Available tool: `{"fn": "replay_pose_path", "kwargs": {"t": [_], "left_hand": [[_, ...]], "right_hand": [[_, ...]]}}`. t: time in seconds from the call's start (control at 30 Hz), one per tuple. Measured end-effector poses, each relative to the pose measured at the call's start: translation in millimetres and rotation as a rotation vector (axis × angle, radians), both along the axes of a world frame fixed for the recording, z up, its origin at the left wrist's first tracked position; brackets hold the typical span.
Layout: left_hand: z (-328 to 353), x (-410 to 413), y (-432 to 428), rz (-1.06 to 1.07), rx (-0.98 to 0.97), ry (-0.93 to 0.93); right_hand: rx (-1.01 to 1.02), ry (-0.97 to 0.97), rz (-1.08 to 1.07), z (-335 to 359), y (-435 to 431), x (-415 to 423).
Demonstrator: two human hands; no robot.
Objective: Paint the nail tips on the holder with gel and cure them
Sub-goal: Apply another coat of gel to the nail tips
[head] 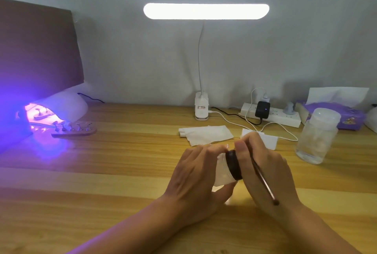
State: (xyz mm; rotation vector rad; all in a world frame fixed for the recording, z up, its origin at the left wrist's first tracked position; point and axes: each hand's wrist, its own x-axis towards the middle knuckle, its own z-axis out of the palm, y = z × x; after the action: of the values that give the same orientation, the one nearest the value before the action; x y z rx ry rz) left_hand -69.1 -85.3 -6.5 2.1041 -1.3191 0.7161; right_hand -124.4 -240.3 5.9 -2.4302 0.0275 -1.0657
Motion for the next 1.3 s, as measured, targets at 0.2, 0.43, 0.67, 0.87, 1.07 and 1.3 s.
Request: {"fn": "replay_pose_path", "kwargs": {"t": [0.2, 0.43, 0.67, 0.87, 1.07, 1.3], "left_hand": [[0, 9, 8, -0.059, -0.095, 0.28], [1, 13, 9, -0.066, -0.041, 0.19], [-1, 12, 10, -0.126, -0.061, 0.306], [-2, 14, 9, -0.176, -0.054, 0.395], [-3, 14, 8, -0.076, -0.026, 0.232], [-3, 19, 6, -0.072, -0.111, 0.392]], "right_hand": [[0.002, -0.002, 0.223, 3, 1, 0], [0.065, 0.029, 0.208, -1, 4, 2], [0.177, 0.015, 0.312, 1, 7, 2], [0.098, -0.026, 0.282, -3, 15, 4], [0.053, 0.051, 0.09, -9, 19, 5], [0.364, 0.077, 0.279, 2, 9, 5]]}}
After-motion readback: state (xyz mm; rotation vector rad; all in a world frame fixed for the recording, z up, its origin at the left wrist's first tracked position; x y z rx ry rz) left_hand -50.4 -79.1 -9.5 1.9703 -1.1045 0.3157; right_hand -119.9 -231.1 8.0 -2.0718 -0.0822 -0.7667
